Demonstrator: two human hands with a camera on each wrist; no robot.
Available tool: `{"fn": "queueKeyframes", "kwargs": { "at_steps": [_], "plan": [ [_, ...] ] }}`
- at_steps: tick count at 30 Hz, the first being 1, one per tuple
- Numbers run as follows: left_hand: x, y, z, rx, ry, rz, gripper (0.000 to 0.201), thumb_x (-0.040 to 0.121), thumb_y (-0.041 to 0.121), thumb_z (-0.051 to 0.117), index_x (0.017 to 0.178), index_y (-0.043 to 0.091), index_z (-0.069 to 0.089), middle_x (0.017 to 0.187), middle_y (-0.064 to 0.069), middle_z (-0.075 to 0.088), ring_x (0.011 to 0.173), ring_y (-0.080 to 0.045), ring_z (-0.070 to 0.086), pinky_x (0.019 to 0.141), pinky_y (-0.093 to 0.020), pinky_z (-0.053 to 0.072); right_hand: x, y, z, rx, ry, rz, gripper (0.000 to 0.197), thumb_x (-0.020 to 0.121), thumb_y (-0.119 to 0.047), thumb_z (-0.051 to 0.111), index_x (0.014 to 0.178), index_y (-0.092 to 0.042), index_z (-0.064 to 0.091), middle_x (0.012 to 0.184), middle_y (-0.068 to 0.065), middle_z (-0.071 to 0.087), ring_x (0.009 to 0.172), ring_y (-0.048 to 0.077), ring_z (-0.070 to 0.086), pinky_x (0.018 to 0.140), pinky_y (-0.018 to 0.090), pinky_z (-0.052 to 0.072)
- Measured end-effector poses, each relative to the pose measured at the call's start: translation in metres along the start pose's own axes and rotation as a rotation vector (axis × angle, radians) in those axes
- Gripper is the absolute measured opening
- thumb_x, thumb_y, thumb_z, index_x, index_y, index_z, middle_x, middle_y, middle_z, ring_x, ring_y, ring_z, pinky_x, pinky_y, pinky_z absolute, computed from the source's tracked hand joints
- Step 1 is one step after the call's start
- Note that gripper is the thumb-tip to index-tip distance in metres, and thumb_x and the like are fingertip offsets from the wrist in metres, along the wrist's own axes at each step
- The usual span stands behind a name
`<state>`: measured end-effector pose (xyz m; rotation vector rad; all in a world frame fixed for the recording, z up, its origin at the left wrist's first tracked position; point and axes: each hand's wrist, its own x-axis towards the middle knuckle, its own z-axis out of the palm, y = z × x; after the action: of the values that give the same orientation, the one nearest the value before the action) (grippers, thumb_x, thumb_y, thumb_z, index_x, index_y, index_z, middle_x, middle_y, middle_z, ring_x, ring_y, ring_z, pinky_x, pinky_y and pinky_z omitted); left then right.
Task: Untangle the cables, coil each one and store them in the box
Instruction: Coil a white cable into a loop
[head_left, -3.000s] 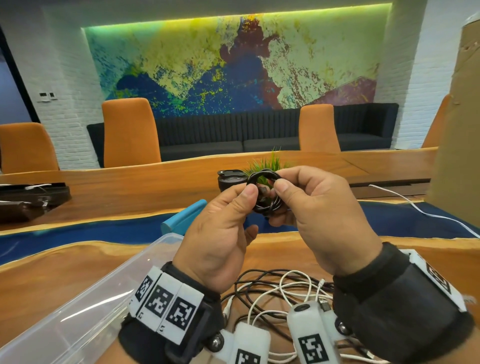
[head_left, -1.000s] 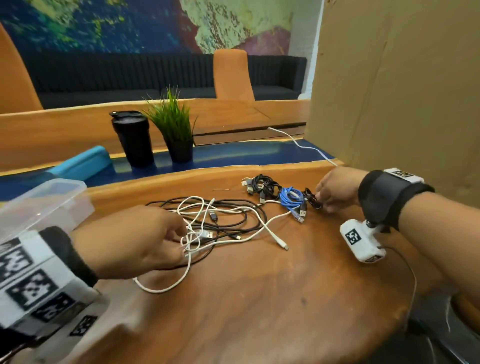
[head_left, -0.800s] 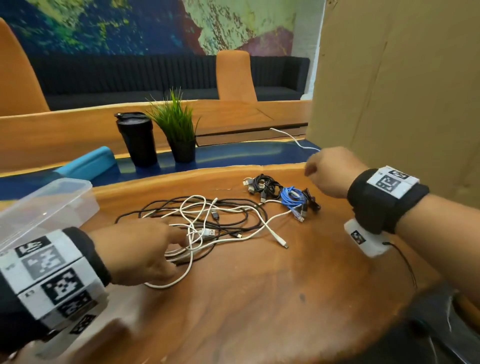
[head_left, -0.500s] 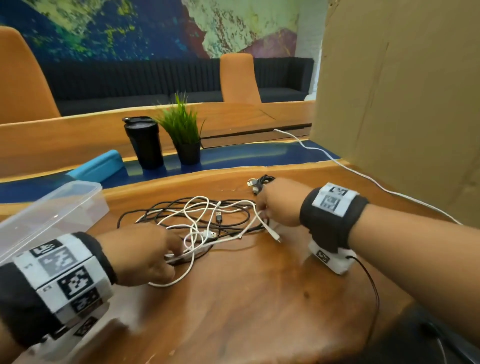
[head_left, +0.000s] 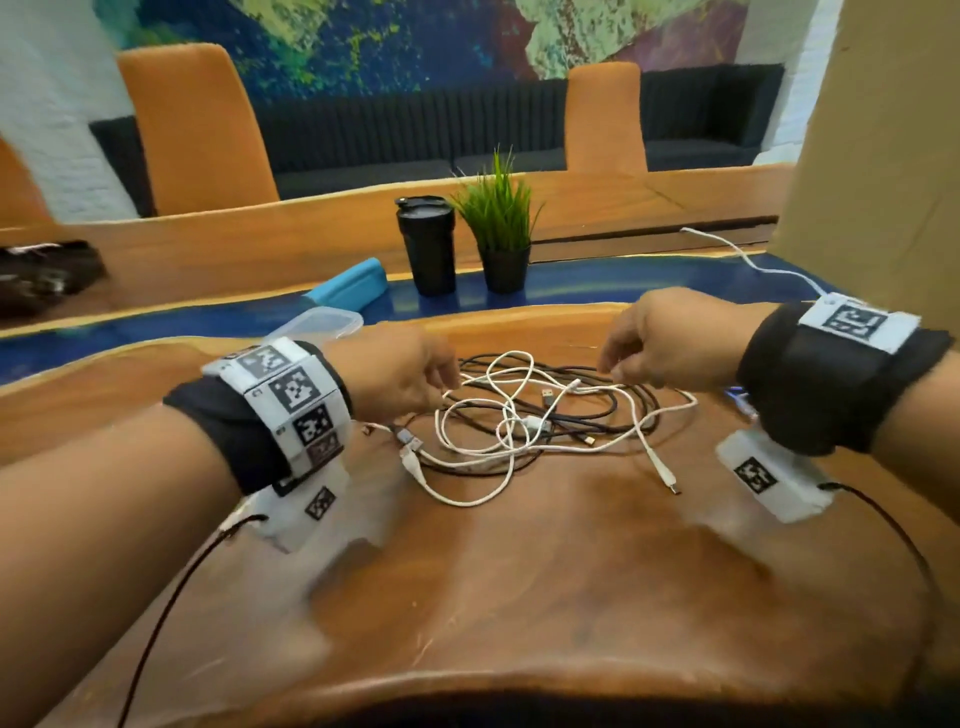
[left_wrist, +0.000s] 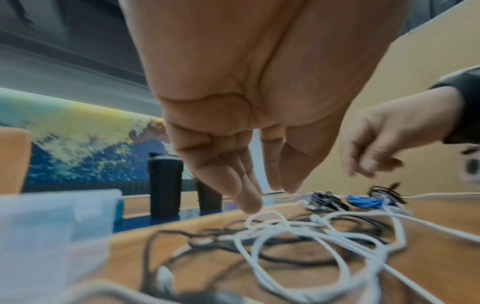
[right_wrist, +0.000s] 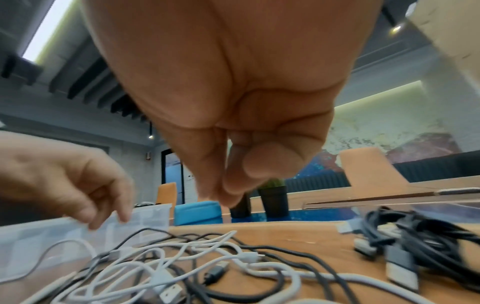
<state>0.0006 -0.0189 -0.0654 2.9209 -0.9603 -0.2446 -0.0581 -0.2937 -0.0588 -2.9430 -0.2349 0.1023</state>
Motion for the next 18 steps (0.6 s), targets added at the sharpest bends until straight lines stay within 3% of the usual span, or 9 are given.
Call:
{"fn": "queueKeyframes", "kwargs": {
  "at_steps": [3,6,9,11,14,18],
  "plan": [
    [-0.003,-0.008,-0.011,0.008,0.000,-0.063,0.015,0.089,0.025,0.070,0.101,0.033,0.068,0.097,0.012,0.070,0.089,-0.009,0.064,0.077,-0.023,0.049,0.009,-0.034,0.011,-0.078,-0.163,-0.102,0.023,0.086,-0.030,0.072,0.109,-0.034,0.071,0.085,-0.017,0.063,0.078,0.004,0.058,0.073,0.027,0.049],
    [-0.006,-0.008,-0.002,0.022,-0.149,-0.054,0.022,0.086,0.026,0.073,0.107,0.028,0.069,0.099,0.011,0.070,0.090,-0.011,0.064,0.084,-0.029,0.054,0.022,-0.059,0.034,-0.180,-0.222,-0.197,0.031,0.082,-0.037,0.075,0.111,-0.032,0.067,0.080,-0.017,0.053,0.073,0.004,0.049,0.062,0.023,0.039],
    [-0.009,-0.001,0.017,0.060,-0.268,-0.013,0.035,0.085,0.029,0.075,0.118,0.028,0.065,0.109,0.009,0.068,0.093,-0.012,0.060,0.085,-0.026,0.050,0.031,-0.071,0.054,-0.307,-0.246,-0.235,0.022,0.086,-0.031,0.071,0.107,-0.027,0.067,0.094,-0.008,0.061,0.087,0.014,0.056,0.072,0.028,0.047],
    [-0.010,0.001,0.028,0.072,-0.283,0.001,0.040,0.084,0.033,0.075,0.121,0.029,0.062,0.112,0.009,0.067,0.098,-0.013,0.060,0.086,-0.027,0.050,0.034,-0.069,0.051,-0.277,-0.198,-0.246,0.012,0.088,-0.029,0.067,0.100,-0.025,0.069,0.089,-0.007,0.063,0.085,0.016,0.057,0.069,0.028,0.047],
    [-0.011,0.000,0.032,0.055,-0.262,-0.009,0.041,0.084,0.034,0.075,0.122,0.029,0.061,0.115,0.008,0.066,0.102,-0.016,0.061,0.087,-0.029,0.052,0.032,-0.060,0.022,-0.001,-0.043,-0.193,0.006,0.088,-0.032,0.069,0.088,-0.027,0.072,0.075,-0.013,0.061,0.072,0.008,0.055,0.060,0.023,0.040],
    [-0.014,-0.002,0.029,0.006,-0.257,-0.025,0.040,0.083,0.035,0.076,0.120,0.028,0.062,0.114,0.008,0.066,0.102,-0.015,0.061,0.090,-0.033,0.053,0.025,-0.051,-0.026,0.328,0.170,-0.125,0.009,0.087,-0.030,0.071,0.082,-0.023,0.074,0.070,-0.003,0.066,0.057,0.005,0.057,0.050,0.019,0.049]
  ]
}}
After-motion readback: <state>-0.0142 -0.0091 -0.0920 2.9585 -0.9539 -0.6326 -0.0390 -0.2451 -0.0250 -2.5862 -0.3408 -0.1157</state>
